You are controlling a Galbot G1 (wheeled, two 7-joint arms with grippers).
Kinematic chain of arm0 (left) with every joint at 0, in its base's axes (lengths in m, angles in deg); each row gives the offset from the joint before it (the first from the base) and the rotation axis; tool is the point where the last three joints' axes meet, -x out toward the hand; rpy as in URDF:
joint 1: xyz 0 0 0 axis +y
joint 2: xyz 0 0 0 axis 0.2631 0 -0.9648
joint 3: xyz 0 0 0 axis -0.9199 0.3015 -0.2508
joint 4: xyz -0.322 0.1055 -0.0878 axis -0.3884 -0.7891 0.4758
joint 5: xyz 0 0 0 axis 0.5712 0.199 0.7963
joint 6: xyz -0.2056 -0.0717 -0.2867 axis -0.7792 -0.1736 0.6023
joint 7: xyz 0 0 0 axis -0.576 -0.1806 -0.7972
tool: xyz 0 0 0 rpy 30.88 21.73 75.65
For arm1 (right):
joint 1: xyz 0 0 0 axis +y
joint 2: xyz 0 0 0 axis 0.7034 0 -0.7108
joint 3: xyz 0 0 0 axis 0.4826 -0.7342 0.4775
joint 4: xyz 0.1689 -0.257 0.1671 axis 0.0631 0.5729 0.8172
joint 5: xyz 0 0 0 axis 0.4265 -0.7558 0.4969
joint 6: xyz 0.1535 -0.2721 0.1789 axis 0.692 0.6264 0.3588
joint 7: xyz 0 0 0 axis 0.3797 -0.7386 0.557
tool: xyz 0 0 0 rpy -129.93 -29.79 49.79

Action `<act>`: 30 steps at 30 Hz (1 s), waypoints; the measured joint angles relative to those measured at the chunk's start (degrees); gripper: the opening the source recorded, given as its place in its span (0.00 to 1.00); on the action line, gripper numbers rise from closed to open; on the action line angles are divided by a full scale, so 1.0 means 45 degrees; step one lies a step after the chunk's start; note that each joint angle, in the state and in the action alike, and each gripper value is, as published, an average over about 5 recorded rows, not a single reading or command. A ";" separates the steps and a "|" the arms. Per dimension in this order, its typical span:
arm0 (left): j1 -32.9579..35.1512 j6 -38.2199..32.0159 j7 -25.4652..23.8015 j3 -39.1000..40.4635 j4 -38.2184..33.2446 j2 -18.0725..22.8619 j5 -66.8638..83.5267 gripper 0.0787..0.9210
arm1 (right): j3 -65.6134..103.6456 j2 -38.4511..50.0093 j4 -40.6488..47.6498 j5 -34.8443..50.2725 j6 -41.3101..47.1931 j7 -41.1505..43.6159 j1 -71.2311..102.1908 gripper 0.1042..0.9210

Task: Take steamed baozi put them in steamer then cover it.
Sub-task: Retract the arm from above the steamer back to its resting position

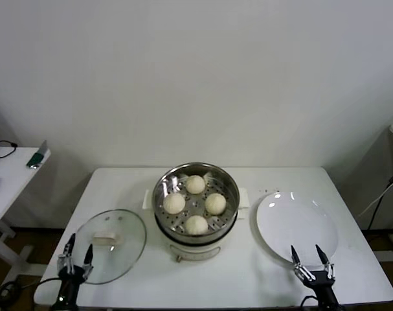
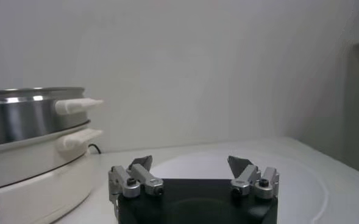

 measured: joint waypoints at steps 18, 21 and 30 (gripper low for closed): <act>-0.1557 0.0425 -0.0398 0.0795 0.1731 -0.0280 -0.1667 0.88 | 0.0045 -0.0633 0.0065 -0.0018 -0.0657 -0.0126 0.0493 0.88; -0.1891 0.0565 -0.0531 0.0920 0.1946 -0.0351 -0.1701 0.88 | 0.0068 -0.0691 0.0063 -0.0028 -0.0733 -0.0148 0.0550 0.88; -0.2763 0.1060 -0.0995 0.1196 0.2489 -0.0556 -0.1700 0.78 | 0.0065 -0.0928 0.0051 -0.0110 -0.0898 -0.0191 0.0639 0.88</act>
